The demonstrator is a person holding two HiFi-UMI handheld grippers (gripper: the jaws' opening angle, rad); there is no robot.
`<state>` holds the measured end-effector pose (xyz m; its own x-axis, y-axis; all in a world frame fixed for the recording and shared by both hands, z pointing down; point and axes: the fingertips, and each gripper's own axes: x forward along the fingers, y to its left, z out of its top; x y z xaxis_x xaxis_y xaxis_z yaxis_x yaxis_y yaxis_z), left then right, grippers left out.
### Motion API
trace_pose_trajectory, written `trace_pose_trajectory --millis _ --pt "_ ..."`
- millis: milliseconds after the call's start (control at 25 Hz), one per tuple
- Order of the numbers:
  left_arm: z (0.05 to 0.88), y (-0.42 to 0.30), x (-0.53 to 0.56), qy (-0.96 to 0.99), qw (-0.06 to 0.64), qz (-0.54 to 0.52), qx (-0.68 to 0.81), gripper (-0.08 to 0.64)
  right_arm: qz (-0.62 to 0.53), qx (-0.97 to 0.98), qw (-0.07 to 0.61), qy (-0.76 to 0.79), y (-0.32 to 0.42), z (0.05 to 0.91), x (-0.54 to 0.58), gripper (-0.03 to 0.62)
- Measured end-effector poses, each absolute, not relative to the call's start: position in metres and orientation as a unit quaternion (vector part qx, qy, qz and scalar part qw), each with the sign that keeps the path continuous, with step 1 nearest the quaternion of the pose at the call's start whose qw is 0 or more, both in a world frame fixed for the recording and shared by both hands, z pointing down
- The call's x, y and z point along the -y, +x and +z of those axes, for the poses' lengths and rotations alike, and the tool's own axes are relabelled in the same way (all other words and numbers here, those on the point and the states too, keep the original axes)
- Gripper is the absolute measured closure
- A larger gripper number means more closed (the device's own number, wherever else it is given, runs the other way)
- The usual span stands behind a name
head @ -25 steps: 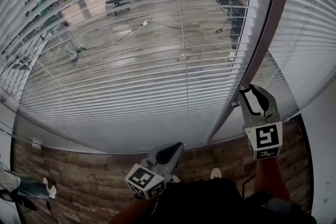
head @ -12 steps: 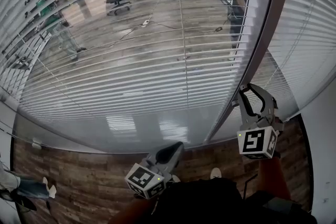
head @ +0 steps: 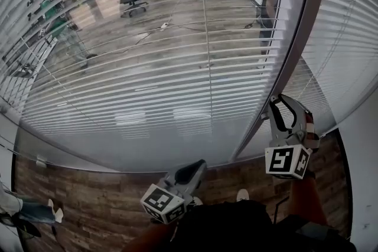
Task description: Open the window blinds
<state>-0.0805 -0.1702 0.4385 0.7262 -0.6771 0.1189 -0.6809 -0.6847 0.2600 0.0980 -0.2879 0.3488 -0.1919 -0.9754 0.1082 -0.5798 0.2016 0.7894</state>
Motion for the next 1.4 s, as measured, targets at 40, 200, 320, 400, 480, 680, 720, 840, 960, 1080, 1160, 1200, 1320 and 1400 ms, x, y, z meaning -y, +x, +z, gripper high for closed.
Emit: trace_pose_trajectory --millis 40,200,320,400,480,680,720,840,960,1080,1160,1200,1320,1400 --pt "0.439 -0.081 0.17 0.918 0.144 0.008 0.371 0.56 -0.306 0.712 0.31 0.551 0.097 0.348 0.287 0.439" --pt "0.443 -0.079 0.167 0.921 0.146 0.003 0.361 0.56 -0.219 0.769 0.205 0.564 0.096 0.341 0.284 0.433" --pt "0.443 -0.079 0.165 0.922 0.146 0.001 0.359 0.56 -0.12 0.81 0.115 0.563 0.103 0.335 0.283 0.426" --pt "0.442 -0.079 0.165 0.922 0.146 0.002 0.36 0.56 -0.066 0.825 0.064 0.558 0.106 0.329 0.281 0.428" --pt "0.442 -0.079 0.165 0.922 0.144 0.002 0.36 0.56 -0.023 0.831 0.024 0.555 0.106 0.326 0.281 0.428" --pt "0.44 -0.078 0.167 0.922 0.144 -0.003 0.361 0.56 0.059 0.834 -0.026 0.547 0.111 0.335 0.285 0.426" --pt "0.441 -0.078 0.167 0.922 0.144 -0.002 0.36 0.56 0.068 0.835 -0.03 0.545 0.111 0.337 0.286 0.426" --pt "0.444 -0.079 0.168 0.921 0.144 0.001 0.361 0.56 0.079 0.836 -0.032 0.542 0.11 0.341 0.288 0.426" --pt "0.444 -0.079 0.167 0.921 0.146 0.0 0.361 0.56 0.079 0.836 -0.029 0.542 0.11 0.342 0.288 0.434" --pt "0.445 -0.08 0.167 0.921 0.148 0.003 0.361 0.56 0.075 0.837 -0.022 0.542 0.109 0.342 0.288 0.436" --pt "0.446 -0.08 0.168 0.921 0.146 0.001 0.361 0.56 0.068 0.838 -0.013 0.541 0.109 0.342 0.288 0.436" --pt "0.446 -0.08 0.168 0.921 0.145 0.0 0.36 0.56 0.063 0.839 -0.008 0.541 0.109 0.342 0.289 0.436" --pt "0.446 -0.079 0.168 0.922 0.146 0.0 0.359 0.56 0.042 0.839 0.012 0.542 0.108 0.341 0.289 0.436" --pt "0.445 -0.079 0.169 0.922 0.144 0.0 0.359 0.56 0.016 0.837 0.034 0.546 0.107 0.341 0.289 0.437"
